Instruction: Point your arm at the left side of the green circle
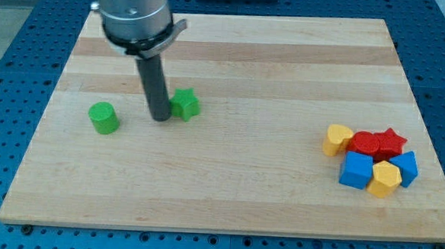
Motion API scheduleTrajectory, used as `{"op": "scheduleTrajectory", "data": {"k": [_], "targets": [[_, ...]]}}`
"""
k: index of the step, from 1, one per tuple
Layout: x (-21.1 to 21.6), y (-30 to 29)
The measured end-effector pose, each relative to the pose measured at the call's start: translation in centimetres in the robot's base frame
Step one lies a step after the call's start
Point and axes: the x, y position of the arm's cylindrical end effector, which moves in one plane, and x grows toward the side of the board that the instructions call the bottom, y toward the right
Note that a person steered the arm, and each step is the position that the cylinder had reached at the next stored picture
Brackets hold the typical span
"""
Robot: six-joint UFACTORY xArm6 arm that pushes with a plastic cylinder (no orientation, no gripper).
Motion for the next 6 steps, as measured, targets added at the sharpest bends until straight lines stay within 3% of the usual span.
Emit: {"op": "scheduleTrajectory", "data": {"k": [2,4,5,6], "targets": [[-2.2,6.7],[3.5,6.5],[7.2,2.7],[8.7,-4.7]]}}
